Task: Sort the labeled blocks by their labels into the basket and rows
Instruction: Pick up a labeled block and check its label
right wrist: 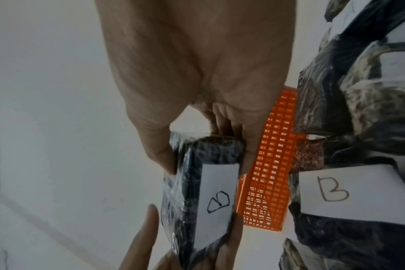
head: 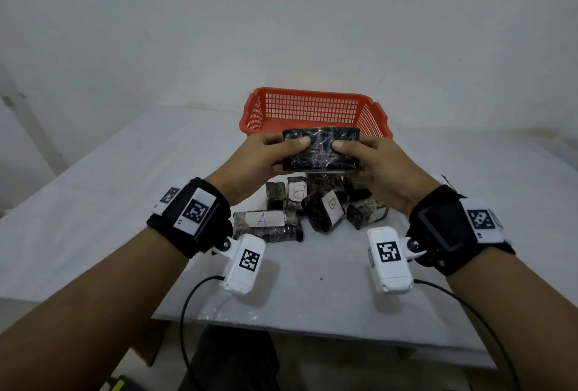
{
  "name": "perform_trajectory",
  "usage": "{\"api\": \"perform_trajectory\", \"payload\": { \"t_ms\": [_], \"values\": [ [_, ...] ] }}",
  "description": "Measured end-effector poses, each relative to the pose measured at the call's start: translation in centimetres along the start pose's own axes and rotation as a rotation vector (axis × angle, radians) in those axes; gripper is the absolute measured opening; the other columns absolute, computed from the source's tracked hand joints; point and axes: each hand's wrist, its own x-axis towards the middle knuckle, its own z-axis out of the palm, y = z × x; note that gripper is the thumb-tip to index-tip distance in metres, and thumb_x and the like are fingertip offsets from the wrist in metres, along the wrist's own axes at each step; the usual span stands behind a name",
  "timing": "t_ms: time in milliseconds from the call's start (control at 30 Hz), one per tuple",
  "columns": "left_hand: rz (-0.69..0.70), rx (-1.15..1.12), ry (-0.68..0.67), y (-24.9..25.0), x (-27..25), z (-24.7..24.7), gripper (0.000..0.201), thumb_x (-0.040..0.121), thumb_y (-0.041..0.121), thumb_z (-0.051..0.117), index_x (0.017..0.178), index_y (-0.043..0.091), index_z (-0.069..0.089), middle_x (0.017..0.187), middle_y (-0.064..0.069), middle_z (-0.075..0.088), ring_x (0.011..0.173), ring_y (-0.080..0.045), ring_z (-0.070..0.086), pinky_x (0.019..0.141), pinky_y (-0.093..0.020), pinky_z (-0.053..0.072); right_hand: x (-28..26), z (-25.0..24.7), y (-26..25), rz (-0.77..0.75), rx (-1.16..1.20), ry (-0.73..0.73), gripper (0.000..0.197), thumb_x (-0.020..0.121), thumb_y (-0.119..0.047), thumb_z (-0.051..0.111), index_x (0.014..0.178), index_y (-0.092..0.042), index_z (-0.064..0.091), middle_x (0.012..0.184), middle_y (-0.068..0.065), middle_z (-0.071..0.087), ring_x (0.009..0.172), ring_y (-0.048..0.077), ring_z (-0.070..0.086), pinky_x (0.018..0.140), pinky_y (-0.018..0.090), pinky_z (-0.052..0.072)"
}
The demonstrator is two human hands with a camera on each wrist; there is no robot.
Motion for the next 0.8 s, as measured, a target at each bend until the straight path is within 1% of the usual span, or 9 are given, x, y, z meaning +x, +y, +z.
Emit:
{"api": "perform_trajectory", "payload": {
  "t_ms": [67, 200, 267, 333, 433, 567, 633, 733, 800],
  "values": [
    [0.013, 0.010, 0.002, -0.05, 0.08, 0.00, 0.028, 0.100, 0.013, 0.064, 0.123, -0.002, 0.068, 0.127, -0.020, 0.071, 0.114, -0.027, 0.072, 0.099, -0.037, 0.057, 0.04, 0.01, 0.00, -0.014, -0.008, 0.008, 0.018, 0.095, -0.009, 0.067, 0.112, -0.003, 0.069, 0.108, 0.011, 0.075, 0.098, 0.022, 0.074, 0.081, 0.030, 0.062],
    [0.044, 0.044, 0.056, 0.08, 0.31, -0.25, 0.029, 0.097, 0.011, 0.068, 0.123, -0.001, 0.068, 0.125, -0.020, 0.072, 0.115, -0.031, 0.071, 0.104, -0.044, 0.055, 0.26, -0.01, 0.35, -0.009, -0.074, -0.005, 0.037, 0.088, -0.008, 0.076, 0.123, -0.001, 0.065, 0.122, 0.015, 0.074, 0.113, 0.028, 0.072, 0.100, 0.039, 0.057],
    [0.048, 0.033, 0.047, 0.21, 0.27, -0.31, 0.028, 0.098, 0.010, 0.067, 0.124, -0.001, 0.067, 0.127, -0.020, 0.071, 0.116, -0.031, 0.071, 0.102, -0.041, 0.056, 0.43, -0.21, 0.60, -0.006, -0.107, 0.002, 0.043, 0.084, -0.009, 0.081, 0.123, -0.003, 0.065, 0.122, 0.012, 0.074, 0.115, 0.027, 0.072, 0.105, 0.043, 0.054],
    [0.043, 0.032, 0.003, 0.30, 0.08, -0.22, 0.029, 0.098, 0.009, 0.065, 0.126, 0.001, 0.066, 0.127, -0.018, 0.071, 0.117, -0.029, 0.070, 0.097, -0.035, 0.057, 0.50, -0.39, 0.72, -0.012, -0.124, -0.003, 0.045, 0.083, -0.008, 0.082, 0.124, -0.004, 0.065, 0.122, 0.012, 0.074, 0.115, 0.027, 0.072, 0.107, 0.046, 0.053],
    [0.038, 0.131, 0.009, 0.22, 0.06, -0.39, 0.029, 0.095, 0.011, 0.070, 0.124, 0.004, 0.070, 0.123, -0.018, 0.073, 0.114, -0.033, 0.071, 0.101, -0.043, 0.057, 0.41, -0.45, 0.74, -0.029, -0.130, -0.044, 0.050, 0.081, -0.011, 0.082, 0.127, -0.003, 0.065, 0.123, 0.013, 0.073, 0.116, 0.029, 0.071, 0.108, 0.048, 0.051],
    [0.041, 0.147, -0.017, 0.23, -0.11, -0.42, 0.036, 0.093, 0.018, 0.076, 0.127, 0.011, 0.070, 0.124, -0.014, 0.074, 0.115, -0.032, 0.071, 0.101, -0.044, 0.055, 0.07, -0.40, 0.67, -0.059, -0.110, -0.021, 0.052, 0.078, -0.021, 0.084, 0.125, -0.009, 0.067, 0.122, 0.009, 0.075, 0.115, 0.028, 0.071, 0.109, 0.051, 0.050],
    [0.045, 0.164, -0.042, 0.36, -0.30, -0.33, 0.039, 0.092, 0.017, 0.076, 0.130, 0.010, 0.068, 0.124, -0.012, 0.074, 0.116, -0.030, 0.071, 0.101, -0.039, 0.056, -0.04, -0.40, 0.66, -0.073, -0.110, -0.005, 0.054, 0.075, -0.024, 0.085, 0.124, -0.009, 0.067, 0.121, 0.009, 0.075, 0.115, 0.027, 0.072, 0.108, 0.052, 0.050],
    [0.068, 0.253, 0.017, 0.39, -0.33, -0.23, 0.037, 0.089, 0.007, 0.077, 0.126, 0.010, 0.069, 0.116, -0.005, 0.077, 0.106, -0.019, 0.075, 0.089, -0.025, 0.057, -0.16, -0.32, 0.68, -0.059, -0.088, -0.027, 0.060, 0.074, -0.019, 0.084, 0.129, -0.004, 0.064, 0.125, 0.013, 0.073, 0.116, 0.029, 0.071, 0.107, 0.048, 0.052],
    [0.081, 0.265, 0.038, 0.34, -0.41, -0.10, 0.042, 0.086, 0.002, 0.079, 0.125, 0.010, 0.069, 0.115, -0.002, 0.078, 0.104, -0.014, 0.075, 0.086, -0.022, 0.058, -0.35, -0.23, 0.55, -0.018, -0.049, -0.059, 0.059, 0.078, -0.018, 0.080, 0.132, -0.003, 0.062, 0.128, 0.014, 0.071, 0.117, 0.029, 0.070, 0.103, 0.043, 0.056]
  ]
}}
